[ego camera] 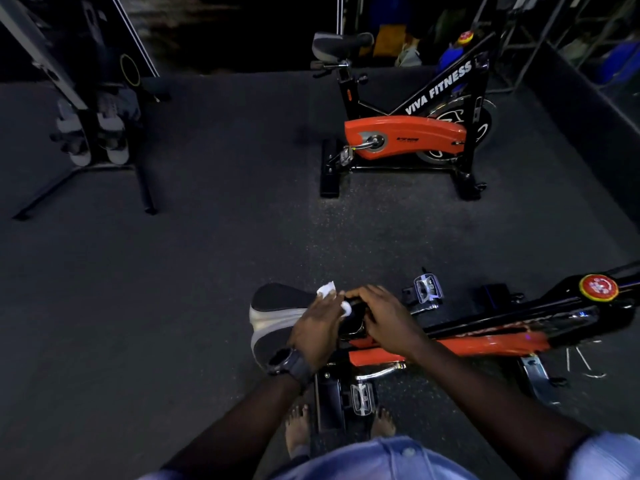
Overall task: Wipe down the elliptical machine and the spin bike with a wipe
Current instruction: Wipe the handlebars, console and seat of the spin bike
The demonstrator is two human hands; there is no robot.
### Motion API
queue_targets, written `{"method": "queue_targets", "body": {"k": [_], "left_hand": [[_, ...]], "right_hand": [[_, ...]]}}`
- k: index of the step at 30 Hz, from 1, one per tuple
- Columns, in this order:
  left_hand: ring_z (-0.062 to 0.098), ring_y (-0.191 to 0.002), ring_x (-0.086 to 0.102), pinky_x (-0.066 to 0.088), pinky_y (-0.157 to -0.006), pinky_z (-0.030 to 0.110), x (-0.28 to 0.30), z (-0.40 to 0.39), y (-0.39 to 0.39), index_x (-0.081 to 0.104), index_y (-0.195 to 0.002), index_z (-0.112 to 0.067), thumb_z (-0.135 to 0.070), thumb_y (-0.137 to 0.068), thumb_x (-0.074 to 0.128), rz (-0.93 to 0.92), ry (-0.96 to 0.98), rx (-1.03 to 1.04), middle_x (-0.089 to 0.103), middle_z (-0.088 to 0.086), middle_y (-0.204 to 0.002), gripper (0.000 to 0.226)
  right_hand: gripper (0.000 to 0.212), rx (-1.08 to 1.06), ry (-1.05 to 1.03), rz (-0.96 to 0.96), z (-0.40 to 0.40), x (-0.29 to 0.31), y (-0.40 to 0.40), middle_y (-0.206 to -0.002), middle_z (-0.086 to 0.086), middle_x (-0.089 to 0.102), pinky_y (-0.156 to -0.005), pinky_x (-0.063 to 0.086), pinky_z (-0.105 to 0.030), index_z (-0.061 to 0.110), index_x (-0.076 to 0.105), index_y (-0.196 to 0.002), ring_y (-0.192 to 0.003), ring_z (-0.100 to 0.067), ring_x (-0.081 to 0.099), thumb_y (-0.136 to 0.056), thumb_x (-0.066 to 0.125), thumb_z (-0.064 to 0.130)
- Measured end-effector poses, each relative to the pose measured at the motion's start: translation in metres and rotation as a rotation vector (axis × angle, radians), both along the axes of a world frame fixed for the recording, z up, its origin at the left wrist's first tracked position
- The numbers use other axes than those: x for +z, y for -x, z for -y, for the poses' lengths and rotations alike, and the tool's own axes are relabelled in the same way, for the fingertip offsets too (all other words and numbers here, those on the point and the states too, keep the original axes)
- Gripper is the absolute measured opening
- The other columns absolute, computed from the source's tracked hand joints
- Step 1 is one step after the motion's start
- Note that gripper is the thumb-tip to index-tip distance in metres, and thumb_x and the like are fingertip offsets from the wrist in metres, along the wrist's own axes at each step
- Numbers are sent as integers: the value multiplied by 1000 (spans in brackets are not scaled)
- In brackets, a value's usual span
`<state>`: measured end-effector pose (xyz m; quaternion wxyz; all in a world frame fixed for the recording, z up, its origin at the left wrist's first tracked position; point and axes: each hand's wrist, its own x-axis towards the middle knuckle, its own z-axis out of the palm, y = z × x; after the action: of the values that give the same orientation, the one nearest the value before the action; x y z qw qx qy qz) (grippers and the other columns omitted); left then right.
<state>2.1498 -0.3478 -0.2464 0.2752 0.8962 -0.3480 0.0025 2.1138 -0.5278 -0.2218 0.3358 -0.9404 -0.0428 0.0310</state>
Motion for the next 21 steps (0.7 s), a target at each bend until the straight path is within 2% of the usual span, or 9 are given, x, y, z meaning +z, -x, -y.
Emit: {"method": "queue_targets", "body": {"k": [2,5,7,9,12,15,18,20,21], "left_hand": [[24,-128,49,35,-110,31,-6,-35,4,62,-124,-8,-15,-89,60,58,-43,-157,57,11,-133,35],[20,-132,45,33,-112,35,-5,-90,5,68,-112,-10,-21,-97,50,135,-75,-309,56,5,-136,26],[19,-133,44,30,-113,29,-1,-120,7,63,-121,-12,-29,-101,38,71,-105,-218,51,4,-141,36],[15,-133,44,34,-109,24,0,-136,10,58,-128,-17,-34,-99,40,7,-97,-43,47,0,-144,39],[13,-127,50,40,-101,23,-2,-112,16,63,-118,-17,-30,-93,47,-72,7,102,56,0,-136,33],[20,-121,55,39,-102,33,1,-64,17,64,-117,-11,-22,-94,45,-10,91,-126,63,10,-126,31],[23,-120,57,42,-103,34,-6,-50,-15,56,-129,-12,-18,-94,47,-34,-1,-278,59,12,-130,37],[21,-108,64,52,-92,35,-7,-66,-44,56,-119,-23,-22,-88,47,-92,44,-364,65,13,-120,33],[20,-106,65,52,-90,32,-3,-79,-53,59,-112,-24,-23,-85,46,-105,85,-374,67,11,-117,31]], "right_hand": [[51,-1,9,5,1,-2,0,-121,3,59,-101,43,-33,21,58,-123,-116,-17,50,-79,54,-4],[48,-9,11,50,-2,-7,2,-121,4,59,-101,43,-31,21,59,-122,-116,-16,50,-78,57,-1],[46,-14,19,75,-4,-11,3,-120,6,60,-99,46,-32,22,59,-120,-114,-15,51,-79,59,2],[44,-22,21,106,-5,-10,3,-118,5,60,-97,46,-33,21,60,-118,-113,-15,52,-78,60,4],[44,-54,74,98,-9,-8,1,-116,3,61,-96,47,-36,19,61,-118,-110,-18,52,-76,61,6],[44,-92,192,87,-22,-3,-1,-111,-1,62,-92,49,-41,19,63,-114,-104,-24,55,-72,61,8],[36,-146,342,116,-50,1,-1,-102,-2,63,-87,50,-42,21,65,-107,-96,-28,57,-72,63,20],[32,-219,381,96,-77,0,-3,-99,-3,63,-86,48,-41,23,66,-105,-94,-29,57,-73,65,25],[32,-273,371,87,-90,2,-4,-99,-4,64,-87,47,-40,22,67,-106,-94,-29,58,-74,66,23]]}}
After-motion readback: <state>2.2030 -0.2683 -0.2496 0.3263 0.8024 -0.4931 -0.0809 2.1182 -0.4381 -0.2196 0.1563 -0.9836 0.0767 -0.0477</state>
